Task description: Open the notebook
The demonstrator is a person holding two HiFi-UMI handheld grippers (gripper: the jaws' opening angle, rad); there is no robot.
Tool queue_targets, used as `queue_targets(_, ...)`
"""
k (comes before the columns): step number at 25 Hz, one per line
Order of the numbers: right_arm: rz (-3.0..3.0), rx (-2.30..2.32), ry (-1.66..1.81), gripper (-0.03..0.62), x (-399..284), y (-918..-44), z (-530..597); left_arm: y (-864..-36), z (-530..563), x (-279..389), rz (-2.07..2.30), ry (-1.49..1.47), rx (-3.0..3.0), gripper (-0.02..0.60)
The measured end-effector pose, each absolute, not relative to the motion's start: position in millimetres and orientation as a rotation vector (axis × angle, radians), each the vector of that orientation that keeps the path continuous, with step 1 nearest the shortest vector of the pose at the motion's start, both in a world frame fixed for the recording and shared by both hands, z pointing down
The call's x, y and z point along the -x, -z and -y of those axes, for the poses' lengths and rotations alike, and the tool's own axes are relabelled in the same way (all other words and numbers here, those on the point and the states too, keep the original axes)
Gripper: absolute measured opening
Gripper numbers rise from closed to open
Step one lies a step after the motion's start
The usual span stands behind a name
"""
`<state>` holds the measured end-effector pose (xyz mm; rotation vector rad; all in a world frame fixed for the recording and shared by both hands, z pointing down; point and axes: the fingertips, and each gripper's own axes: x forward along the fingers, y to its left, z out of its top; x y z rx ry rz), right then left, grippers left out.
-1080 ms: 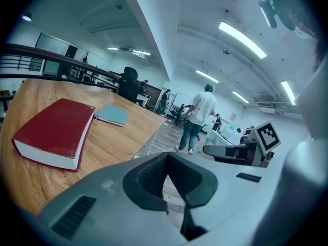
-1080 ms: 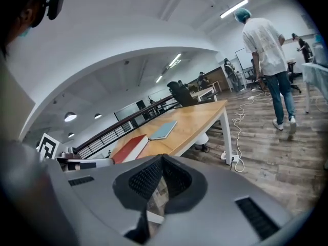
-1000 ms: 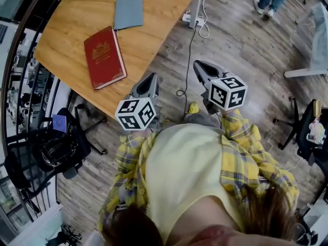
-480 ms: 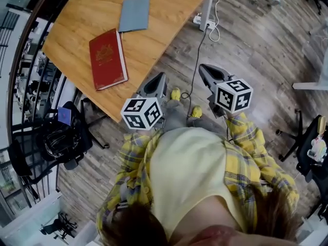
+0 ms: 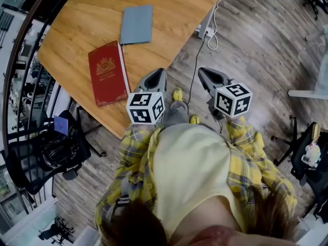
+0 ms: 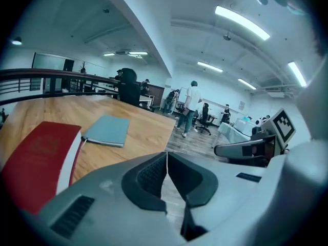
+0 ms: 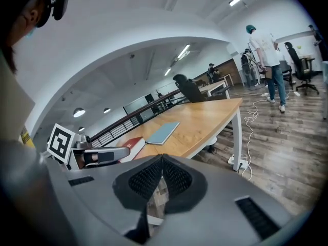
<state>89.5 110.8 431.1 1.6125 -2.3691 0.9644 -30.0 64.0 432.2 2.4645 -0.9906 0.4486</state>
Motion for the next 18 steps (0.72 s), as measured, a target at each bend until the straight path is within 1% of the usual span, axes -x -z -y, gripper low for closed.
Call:
queue_targets(9, 2.369, -1.553, -0.934, 0.064, -68, -432, -26, -437, 10, 46, 1.014, -0.472, -2.458, 0.011)
queue_targets(18, 2.333, -1.551, -0.926, 0.064, -44, -438, 25, -445, 60, 60, 1.002, -0.508, -2.484, 0.011)
